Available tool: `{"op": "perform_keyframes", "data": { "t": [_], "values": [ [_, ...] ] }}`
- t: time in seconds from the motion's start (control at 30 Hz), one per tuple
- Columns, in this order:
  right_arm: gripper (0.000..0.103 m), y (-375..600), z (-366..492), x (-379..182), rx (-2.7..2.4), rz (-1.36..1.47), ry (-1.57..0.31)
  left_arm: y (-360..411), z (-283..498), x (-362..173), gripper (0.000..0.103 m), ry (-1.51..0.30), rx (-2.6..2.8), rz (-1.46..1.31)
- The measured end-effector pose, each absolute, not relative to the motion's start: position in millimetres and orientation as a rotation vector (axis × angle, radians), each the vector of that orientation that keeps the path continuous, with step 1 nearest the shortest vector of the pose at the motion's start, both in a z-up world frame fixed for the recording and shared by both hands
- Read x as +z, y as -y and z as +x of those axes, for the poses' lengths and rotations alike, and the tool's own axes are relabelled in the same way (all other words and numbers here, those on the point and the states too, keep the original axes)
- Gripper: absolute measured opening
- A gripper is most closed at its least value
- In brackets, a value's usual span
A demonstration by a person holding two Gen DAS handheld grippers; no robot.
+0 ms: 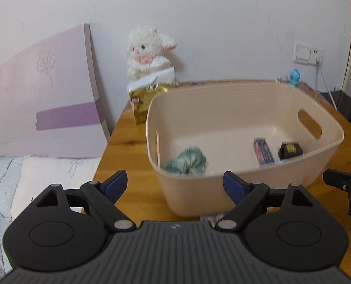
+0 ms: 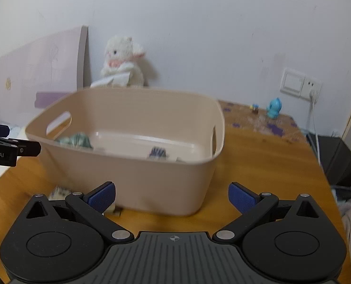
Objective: Organize objects
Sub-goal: 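Grasp the blue-and-white tissue pack with the left tool while the right tool grasps the beige hair clip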
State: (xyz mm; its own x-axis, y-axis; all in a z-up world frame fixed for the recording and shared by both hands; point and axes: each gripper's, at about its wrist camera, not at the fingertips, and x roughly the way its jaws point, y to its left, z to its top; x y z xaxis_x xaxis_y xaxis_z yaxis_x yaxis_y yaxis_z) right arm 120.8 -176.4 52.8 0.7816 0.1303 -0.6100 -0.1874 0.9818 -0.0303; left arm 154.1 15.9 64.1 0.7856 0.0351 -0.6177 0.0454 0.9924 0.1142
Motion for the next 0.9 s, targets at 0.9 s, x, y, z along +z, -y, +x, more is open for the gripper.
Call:
{"op": "perform_keyframes", "data": {
  "t": [0.9],
  "values": [
    [0.103,153,125,-21,0.19,-0.029,-0.839,-11,167,-18,0.093,-0.846,-0.06,0.01]
  ]
}}
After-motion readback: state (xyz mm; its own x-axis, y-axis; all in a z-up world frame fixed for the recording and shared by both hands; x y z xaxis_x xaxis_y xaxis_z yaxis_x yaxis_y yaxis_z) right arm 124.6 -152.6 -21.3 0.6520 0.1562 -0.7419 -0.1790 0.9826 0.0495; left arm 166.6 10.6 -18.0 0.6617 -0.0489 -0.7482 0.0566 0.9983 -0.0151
